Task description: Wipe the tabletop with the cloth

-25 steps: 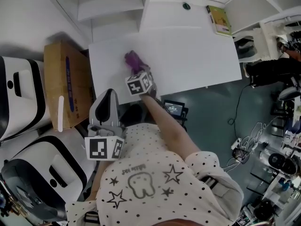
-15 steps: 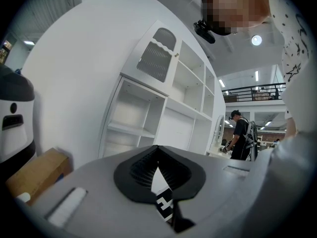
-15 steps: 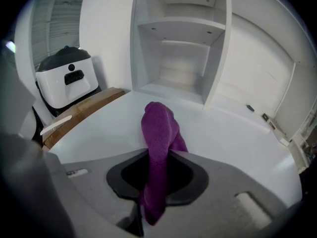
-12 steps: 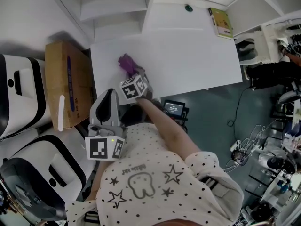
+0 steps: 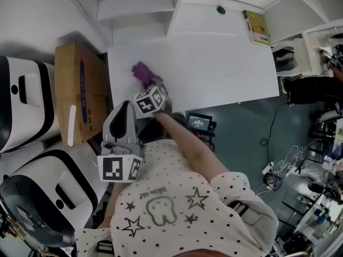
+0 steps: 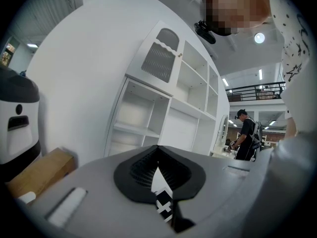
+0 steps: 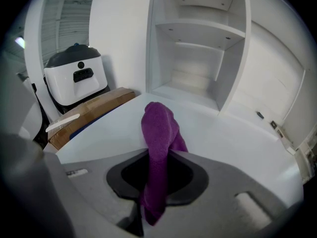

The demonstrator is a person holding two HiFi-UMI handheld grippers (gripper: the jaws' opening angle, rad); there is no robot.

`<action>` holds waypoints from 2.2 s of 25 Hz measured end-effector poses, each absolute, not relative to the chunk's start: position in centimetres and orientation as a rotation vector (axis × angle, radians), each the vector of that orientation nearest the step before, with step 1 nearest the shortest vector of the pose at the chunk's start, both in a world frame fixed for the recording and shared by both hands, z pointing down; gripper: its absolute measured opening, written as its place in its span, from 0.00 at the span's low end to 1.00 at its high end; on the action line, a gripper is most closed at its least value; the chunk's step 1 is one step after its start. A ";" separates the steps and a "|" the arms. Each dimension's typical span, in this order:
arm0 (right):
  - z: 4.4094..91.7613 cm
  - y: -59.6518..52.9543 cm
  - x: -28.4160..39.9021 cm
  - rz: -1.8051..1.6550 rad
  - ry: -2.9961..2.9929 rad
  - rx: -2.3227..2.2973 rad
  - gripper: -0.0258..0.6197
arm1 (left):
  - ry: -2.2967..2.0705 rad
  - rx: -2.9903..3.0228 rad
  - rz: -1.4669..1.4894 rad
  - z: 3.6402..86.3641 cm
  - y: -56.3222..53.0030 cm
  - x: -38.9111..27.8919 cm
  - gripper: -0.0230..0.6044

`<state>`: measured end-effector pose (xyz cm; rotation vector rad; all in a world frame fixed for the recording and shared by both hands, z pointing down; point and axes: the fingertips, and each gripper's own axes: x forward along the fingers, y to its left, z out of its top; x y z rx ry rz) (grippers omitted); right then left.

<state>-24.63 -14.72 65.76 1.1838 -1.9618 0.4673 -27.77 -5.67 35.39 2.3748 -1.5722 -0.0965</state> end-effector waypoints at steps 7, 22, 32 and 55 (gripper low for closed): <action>65.8 -14.3 -26.8 0.448 -1.988 1.146 0.14 | -1.576 2.376 -0.102 35.3 -5.6 -28.3 0.03; 64.9 -13.0 -31.6 0.396 -2.016 1.039 0.14 | -1.618 2.352 -0.107 35.2 -5.4 -30.3 0.03; 65.0 -12.5 -33.9 0.375 -2.047 0.995 0.14 | -1.664 2.329 -0.119 35.3 -4.9 -32.0 0.03; 65.0 -11.6 -31.6 0.411 -2.134 0.995 0.14 | -1.741 2.261 -0.139 35.5 -3.7 -32.2 0.03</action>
